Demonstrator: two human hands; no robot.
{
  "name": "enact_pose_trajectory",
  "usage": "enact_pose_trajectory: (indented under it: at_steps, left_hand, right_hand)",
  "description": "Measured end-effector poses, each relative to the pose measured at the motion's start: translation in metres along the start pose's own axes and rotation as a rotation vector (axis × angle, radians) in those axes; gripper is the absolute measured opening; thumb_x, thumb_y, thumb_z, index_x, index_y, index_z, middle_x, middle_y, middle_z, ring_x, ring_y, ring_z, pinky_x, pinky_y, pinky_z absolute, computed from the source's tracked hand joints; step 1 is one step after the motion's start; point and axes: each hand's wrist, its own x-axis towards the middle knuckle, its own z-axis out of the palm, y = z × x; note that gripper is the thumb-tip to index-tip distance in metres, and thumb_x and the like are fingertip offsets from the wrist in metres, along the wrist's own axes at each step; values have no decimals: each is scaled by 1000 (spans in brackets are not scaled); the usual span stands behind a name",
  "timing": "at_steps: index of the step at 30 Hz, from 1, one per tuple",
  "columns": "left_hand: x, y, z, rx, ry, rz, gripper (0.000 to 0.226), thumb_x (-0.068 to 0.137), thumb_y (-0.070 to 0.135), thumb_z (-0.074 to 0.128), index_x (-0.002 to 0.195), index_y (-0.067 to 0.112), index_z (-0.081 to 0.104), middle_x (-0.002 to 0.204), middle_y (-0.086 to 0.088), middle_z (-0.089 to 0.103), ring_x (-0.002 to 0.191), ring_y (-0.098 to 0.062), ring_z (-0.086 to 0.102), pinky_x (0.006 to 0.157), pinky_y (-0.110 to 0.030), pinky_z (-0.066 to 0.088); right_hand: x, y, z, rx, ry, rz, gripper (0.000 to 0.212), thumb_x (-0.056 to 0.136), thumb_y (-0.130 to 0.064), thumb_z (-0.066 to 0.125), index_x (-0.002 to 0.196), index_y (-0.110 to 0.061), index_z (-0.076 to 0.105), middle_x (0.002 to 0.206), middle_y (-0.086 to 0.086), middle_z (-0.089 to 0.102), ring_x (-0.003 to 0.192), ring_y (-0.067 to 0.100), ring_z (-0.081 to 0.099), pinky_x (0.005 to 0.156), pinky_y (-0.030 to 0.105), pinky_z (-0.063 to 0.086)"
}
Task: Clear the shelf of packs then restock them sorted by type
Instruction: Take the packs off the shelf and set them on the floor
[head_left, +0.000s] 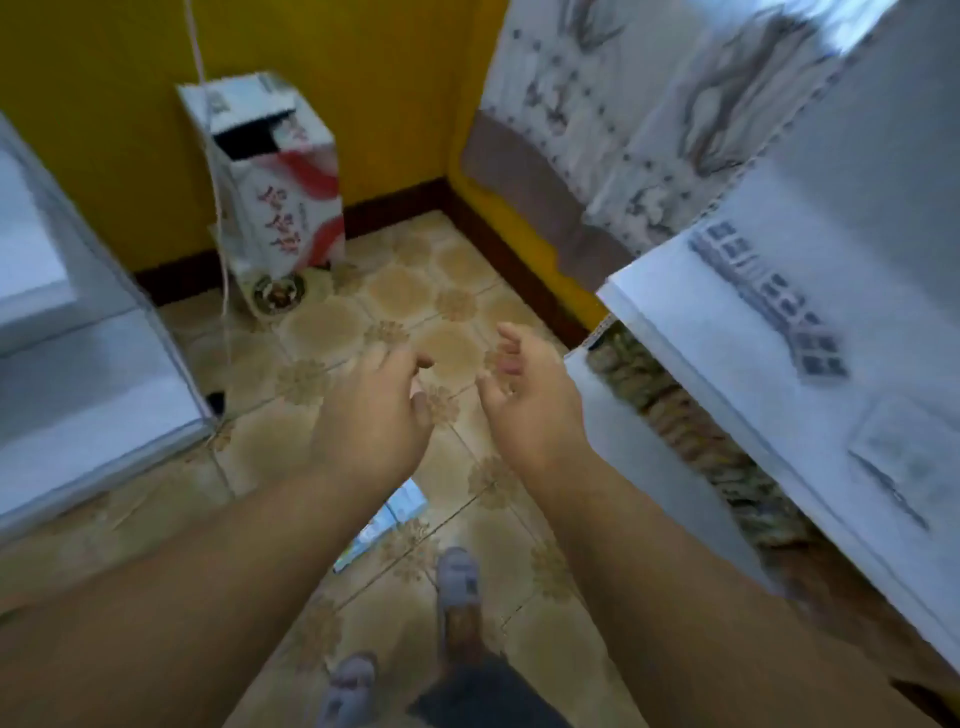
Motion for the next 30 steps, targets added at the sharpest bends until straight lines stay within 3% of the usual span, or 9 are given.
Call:
enact_pose_trajectory:
  at_steps: [4, 7, 13, 20, 23, 30]
  left_hand:
    - [-9, 100, -39, 2, 84, 296, 33, 86, 17, 58, 115, 32, 60, 112, 5, 59, 106, -22, 55, 84, -41, 49]
    - [-29, 182, -52, -64, 89, 461, 34, 85, 14, 56, 113, 31, 61, 110, 5, 59, 105, -21, 53, 84, -37, 47]
    - [-77, 340, -48, -203, 93, 752, 26, 87, 13, 60, 111, 23, 63, 106, 2, 63, 100, -21, 57, 87, -39, 49]
    - [-133, 491, -9, -357, 37, 906, 26, 90, 14, 59, 113, 25, 62, 104, 11, 59, 99, -13, 54, 83, -27, 41]
    - [-133, 544, -3, -407, 38, 960, 26, 89, 13, 58, 110, 28, 60, 100, 13, 55, 96, -11, 54, 80, -30, 48]
    - [-103, 645, 17, -420, -50, 1085, 26, 92, 15, 58, 115, 28, 58, 106, 10, 60, 92, -10, 55, 78, -24, 43]
  right_hand:
    - [-45, -24, -102, 91, 263, -5, 46, 91, -20, 63, 134, -29, 49, 126, -4, 54, 102, 8, 59, 92, 34, 53]
    - [-81, -28, -176, 94, 408, 14, 45, 92, -23, 63, 134, -31, 47, 123, -9, 54, 94, 3, 59, 85, 27, 53]
    - [-154, 5, -323, 59, 724, 76, 44, 90, -20, 64, 129, -30, 49, 120, -7, 55, 89, 5, 59, 83, 29, 51]
    - [-221, 38, -475, 22, 915, 108, 38, 94, -24, 61, 127, -37, 46, 117, -14, 52, 84, 2, 58, 62, 22, 51]
    - [-223, 51, -519, 3, 987, 126, 37, 94, -23, 61, 126, -37, 47, 116, -14, 52, 84, 0, 58, 55, 14, 42]
    - [-186, 77, -579, -64, 1080, 188, 41, 92, -22, 63, 129, -31, 48, 120, -10, 52, 79, -1, 55, 70, 22, 45]
